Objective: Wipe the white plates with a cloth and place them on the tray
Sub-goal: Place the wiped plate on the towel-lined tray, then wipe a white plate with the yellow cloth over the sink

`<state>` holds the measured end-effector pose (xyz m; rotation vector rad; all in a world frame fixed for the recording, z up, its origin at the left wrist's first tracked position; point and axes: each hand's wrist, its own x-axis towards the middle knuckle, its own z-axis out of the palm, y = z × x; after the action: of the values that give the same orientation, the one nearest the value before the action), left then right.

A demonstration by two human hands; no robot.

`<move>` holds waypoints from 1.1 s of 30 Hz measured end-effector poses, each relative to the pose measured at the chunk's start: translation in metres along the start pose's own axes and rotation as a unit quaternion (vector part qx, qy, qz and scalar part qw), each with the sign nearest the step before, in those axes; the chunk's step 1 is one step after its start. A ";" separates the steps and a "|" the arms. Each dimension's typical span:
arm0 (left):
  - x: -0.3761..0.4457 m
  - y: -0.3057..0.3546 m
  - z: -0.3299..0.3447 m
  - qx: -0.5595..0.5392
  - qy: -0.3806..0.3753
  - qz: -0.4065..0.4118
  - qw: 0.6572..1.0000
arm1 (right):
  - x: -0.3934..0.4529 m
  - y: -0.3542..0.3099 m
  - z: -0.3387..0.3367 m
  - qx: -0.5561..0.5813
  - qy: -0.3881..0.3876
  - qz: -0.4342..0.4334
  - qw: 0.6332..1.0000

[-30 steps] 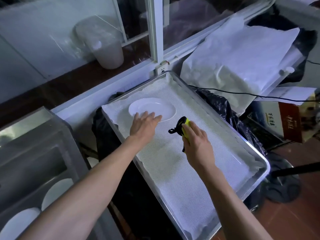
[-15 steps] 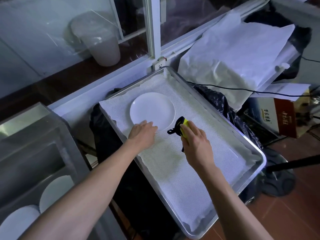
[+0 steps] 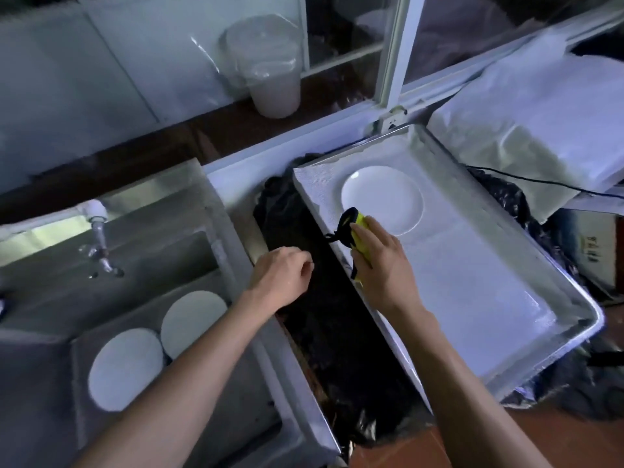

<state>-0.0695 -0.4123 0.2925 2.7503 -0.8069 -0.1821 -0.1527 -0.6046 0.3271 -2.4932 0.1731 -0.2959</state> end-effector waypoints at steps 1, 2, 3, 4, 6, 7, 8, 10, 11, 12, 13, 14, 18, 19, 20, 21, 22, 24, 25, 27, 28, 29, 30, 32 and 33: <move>-0.013 -0.013 -0.004 -0.016 -0.007 -0.020 1.000 | -0.001 -0.016 0.010 0.010 0.000 -0.013 1.000; -0.026 -0.027 -0.007 -0.026 -0.017 -0.040 0.999 | -0.002 -0.033 0.021 0.018 -0.001 -0.020 1.000; -0.039 -0.043 -0.009 -0.034 -0.028 -0.060 0.997 | -0.004 -0.050 0.033 0.024 -0.005 -0.028 0.999; -0.054 -0.060 -0.010 -0.045 -0.035 -0.080 0.995 | -0.006 -0.067 0.046 0.031 -0.012 -0.039 0.999; -0.087 -0.098 -0.007 -0.069 -0.051 -0.126 0.988 | -0.010 -0.100 0.075 0.039 -0.034 -0.061 0.997; -0.103 -0.117 -0.004 -0.081 -0.062 -0.148 0.984 | -0.013 -0.115 0.090 0.042 -0.047 -0.070 0.996; -0.120 -0.136 0.000 -0.093 -0.070 -0.168 0.979 | -0.014 -0.128 0.106 0.047 -0.059 -0.078 0.994; -0.149 -0.174 0.010 -0.103 -0.083 -0.208 0.969 | -0.019 -0.152 0.139 0.055 -0.089 -0.082 0.991; -0.163 -0.193 0.014 -0.106 -0.087 -0.227 0.964 | -0.021 -0.162 0.156 0.055 -0.105 -0.080 0.990; -0.175 -0.211 0.018 -0.111 -0.090 -0.247 0.959 | -0.023 -0.172 0.173 0.052 -0.121 -0.078 0.988; -0.186 -0.229 0.021 -0.117 -0.091 -0.264 0.953 | -0.025 -0.180 0.189 0.048 -0.136 -0.078 0.986; -0.196 -0.246 0.025 -0.123 -0.092 -0.279 0.948 | -0.027 -0.188 0.204 0.045 -0.152 -0.078 0.984; -0.225 -0.307 0.042 -0.149 -0.091 -0.324 0.930 | -0.034 -0.213 0.260 0.024 -0.204 -0.078 0.976; -0.229 -0.319 0.046 -0.151 -0.092 -0.330 0.927 | -0.035 -0.216 0.271 0.018 -0.214 -0.076 0.974; -0.232 -0.332 0.051 -0.155 -0.092 -0.334 0.925 | -0.036 -0.219 0.283 0.010 -0.225 -0.073 0.972; -0.235 -0.342 0.057 -0.160 -0.093 -0.338 0.923 | -0.037 -0.220 0.293 0.002 -0.237 -0.069 0.969; -0.235 -0.350 0.062 -0.164 -0.094 -0.342 0.921 | -0.037 -0.220 0.300 -0.005 -0.245 -0.066 0.967; -0.235 -0.366 0.072 -0.171 -0.097 -0.351 0.915 | -0.034 -0.218 0.316 -0.016 -0.256 -0.066 0.964; -0.233 -0.373 0.076 -0.178 -0.095 -0.355 0.913 | -0.033 -0.217 0.324 -0.018 -0.261 -0.064 0.963; -0.229 -0.386 0.088 -0.195 -0.080 -0.363 0.908 | -0.030 -0.214 0.339 -0.015 -0.274 -0.059 0.960; -0.225 -0.391 0.093 -0.200 -0.068 -0.363 0.908 | -0.027 -0.211 0.346 -0.013 -0.277 -0.056 0.959; -0.220 -0.397 0.099 -0.203 -0.058 -0.361 0.908 | -0.025 -0.207 0.354 -0.012 -0.280 -0.051 0.959; -0.214 -0.402 0.105 -0.205 -0.052 -0.358 0.910 | -0.022 -0.203 0.362 -0.012 -0.284 -0.043 0.958; -0.201 -0.413 0.116 -0.210 -0.052 -0.351 0.911 | -0.015 -0.195 0.378 -0.013 -0.292 -0.028 0.956; -0.194 -0.418 0.122 -0.213 -0.056 -0.349 0.911 | -0.013 -0.191 0.385 -0.013 -0.295 -0.023 0.955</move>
<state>-0.0419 0.0052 0.0631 2.4829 0.2241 -0.5776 -0.0578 -0.2315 0.1357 -2.4947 -0.1281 0.4388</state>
